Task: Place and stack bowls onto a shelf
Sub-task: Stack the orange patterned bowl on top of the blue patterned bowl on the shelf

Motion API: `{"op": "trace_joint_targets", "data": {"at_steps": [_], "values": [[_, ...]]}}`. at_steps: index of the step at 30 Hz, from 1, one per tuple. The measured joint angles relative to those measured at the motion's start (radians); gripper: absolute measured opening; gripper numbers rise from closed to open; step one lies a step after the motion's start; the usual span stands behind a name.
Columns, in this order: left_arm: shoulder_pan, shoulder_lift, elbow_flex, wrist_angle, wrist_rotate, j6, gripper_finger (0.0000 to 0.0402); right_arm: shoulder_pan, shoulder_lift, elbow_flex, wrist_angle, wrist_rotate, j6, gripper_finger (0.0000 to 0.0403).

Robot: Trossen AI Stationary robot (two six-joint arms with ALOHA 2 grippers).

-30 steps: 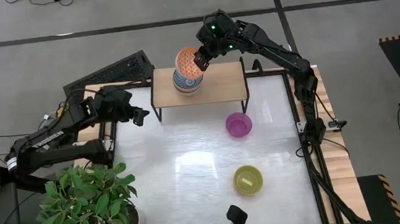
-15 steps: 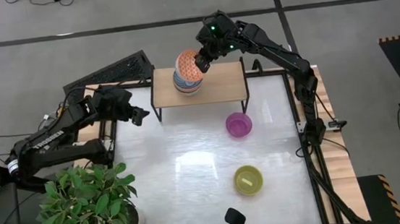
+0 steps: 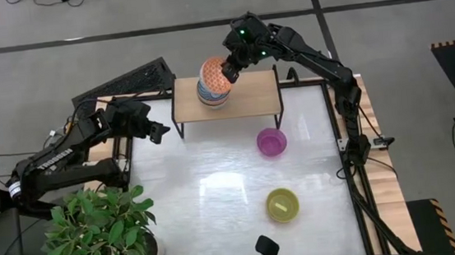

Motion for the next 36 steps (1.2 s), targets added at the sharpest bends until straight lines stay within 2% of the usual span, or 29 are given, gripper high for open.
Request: {"op": "trace_joint_targets", "data": {"at_steps": [7, 25, 31, 36], "values": [[0.000, 0.000, 0.000, 0.000, 0.001, -0.001, 0.0190, 0.000, 0.000, -0.039, 0.060, 0.002, -0.022, 0.0040], [0.000, 0.000, 0.000, -0.001, -0.002, -0.002, 0.0190, -0.012, 0.001, -0.077, 0.063, 0.002, -0.041, 0.0040], [0.000, 0.000, 0.000, -0.001, -0.002, 0.000, 0.0190, -0.014, 0.001, -0.077, 0.061, 0.002, -0.021, 0.0066], [0.000, 0.000, 0.000, -0.001, -0.002, 0.001, 0.0190, -0.014, 0.001, -0.077, 0.058, 0.002, -0.022, 0.0069]]}}
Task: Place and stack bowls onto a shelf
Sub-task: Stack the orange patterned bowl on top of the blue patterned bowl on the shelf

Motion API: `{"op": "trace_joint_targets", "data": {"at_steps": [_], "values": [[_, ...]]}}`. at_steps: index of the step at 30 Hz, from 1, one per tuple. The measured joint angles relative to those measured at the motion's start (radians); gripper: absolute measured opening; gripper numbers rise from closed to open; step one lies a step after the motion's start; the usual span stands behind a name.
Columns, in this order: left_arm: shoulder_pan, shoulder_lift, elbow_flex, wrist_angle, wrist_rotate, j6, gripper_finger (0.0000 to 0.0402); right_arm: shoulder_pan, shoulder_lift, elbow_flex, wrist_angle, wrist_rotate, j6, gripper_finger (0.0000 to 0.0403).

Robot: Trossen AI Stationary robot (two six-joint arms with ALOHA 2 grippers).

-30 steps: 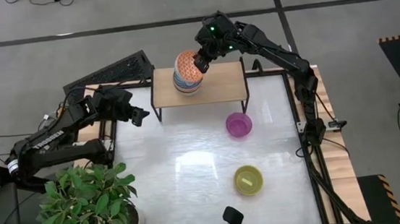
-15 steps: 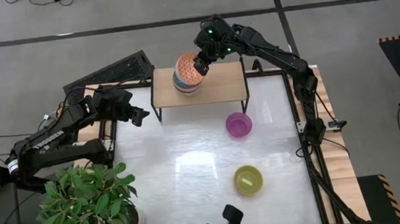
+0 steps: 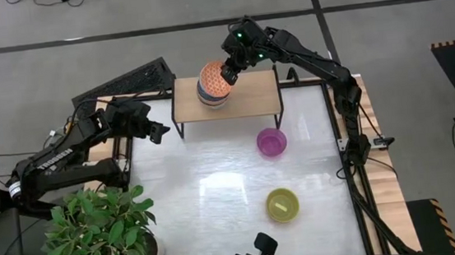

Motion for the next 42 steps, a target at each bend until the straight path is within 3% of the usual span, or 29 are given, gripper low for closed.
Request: {"op": "trace_joint_targets", "data": {"at_steps": [16, 29, 37, 42], "values": [[0.000, 0.000, 0.000, -0.016, 0.001, 0.014, 0.0190, 0.008, 0.000, 0.000, 0.022, -0.012, -0.056, 0.0076], [0.000, 0.000, 0.000, -0.019, 0.002, 0.028, 0.0190, 0.008, -0.003, 0.000, 0.050, -0.059, -0.051, 0.0170], [0.000, 0.000, 0.000, -0.020, 0.002, 0.029, 0.0190, 0.008, -0.007, 0.000, 0.193, -0.059, -0.043, 0.0167], [0.000, 0.000, 0.000, 0.026, 0.033, 0.013, 0.0190, 0.008, -0.008, 0.017, 0.191, -0.108, -0.041, 0.0164]]}}
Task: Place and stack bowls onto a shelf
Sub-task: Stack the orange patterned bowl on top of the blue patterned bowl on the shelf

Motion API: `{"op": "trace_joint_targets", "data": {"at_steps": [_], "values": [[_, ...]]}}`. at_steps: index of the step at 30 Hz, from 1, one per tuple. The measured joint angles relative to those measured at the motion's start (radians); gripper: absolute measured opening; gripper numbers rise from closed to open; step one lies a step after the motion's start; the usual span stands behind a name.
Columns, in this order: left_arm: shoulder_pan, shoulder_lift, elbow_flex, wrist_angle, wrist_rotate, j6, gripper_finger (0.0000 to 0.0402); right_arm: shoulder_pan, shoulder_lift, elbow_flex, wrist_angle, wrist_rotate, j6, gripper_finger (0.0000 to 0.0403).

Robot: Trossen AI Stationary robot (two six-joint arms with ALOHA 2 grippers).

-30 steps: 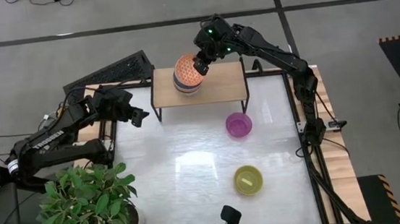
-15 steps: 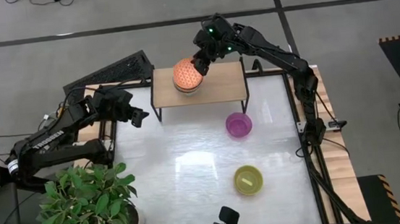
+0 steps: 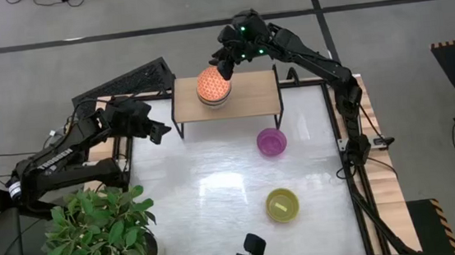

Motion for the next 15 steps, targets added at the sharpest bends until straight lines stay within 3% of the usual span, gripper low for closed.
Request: {"op": "trace_joint_targets", "data": {"at_steps": [15], "values": [[0.000, 0.000, 0.000, 0.097, 0.025, -0.004, 0.0190, -0.005, 0.008, -0.028, 0.018, 0.001, 0.008, 0.0162]]}}
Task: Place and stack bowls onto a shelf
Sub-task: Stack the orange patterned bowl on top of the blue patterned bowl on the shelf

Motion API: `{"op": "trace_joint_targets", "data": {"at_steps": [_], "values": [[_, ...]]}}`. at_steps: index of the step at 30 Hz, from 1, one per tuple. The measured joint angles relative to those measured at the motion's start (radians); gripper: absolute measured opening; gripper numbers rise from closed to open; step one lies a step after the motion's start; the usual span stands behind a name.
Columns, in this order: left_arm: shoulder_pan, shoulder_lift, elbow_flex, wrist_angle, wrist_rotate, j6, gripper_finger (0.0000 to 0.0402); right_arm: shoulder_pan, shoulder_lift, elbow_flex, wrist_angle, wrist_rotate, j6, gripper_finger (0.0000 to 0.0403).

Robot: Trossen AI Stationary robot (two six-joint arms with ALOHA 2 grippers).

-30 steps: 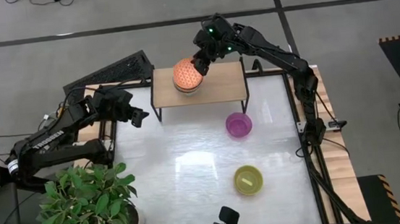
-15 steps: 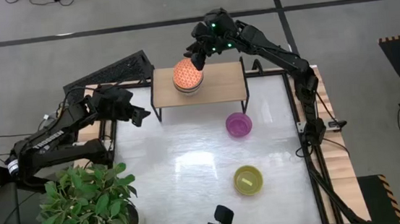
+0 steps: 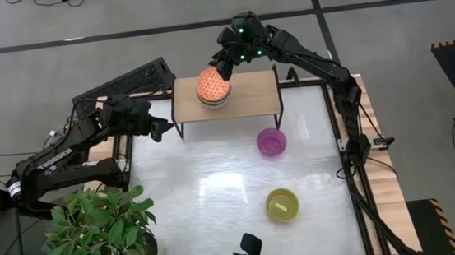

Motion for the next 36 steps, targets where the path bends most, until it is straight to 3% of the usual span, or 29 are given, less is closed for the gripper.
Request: {"op": "trace_joint_targets", "data": {"at_steps": [11, 28, 36], "values": [[0.000, 0.000, 0.000, 0.001, -0.005, 0.015, 0.0190, 0.018, -0.002, -0.106, 0.062, 0.002, 0.000, 0.0162], [0.000, 0.000, 0.000, -0.007, 0.000, 0.031, 0.0190, 0.019, -0.008, -0.133, 0.134, 0.000, -0.028, 0.0162], [0.000, 0.000, 0.000, -0.005, 0.000, 0.032, 0.0190, 0.018, -0.120, -0.110, -0.035, 0.001, -0.074, 0.0155]]}}
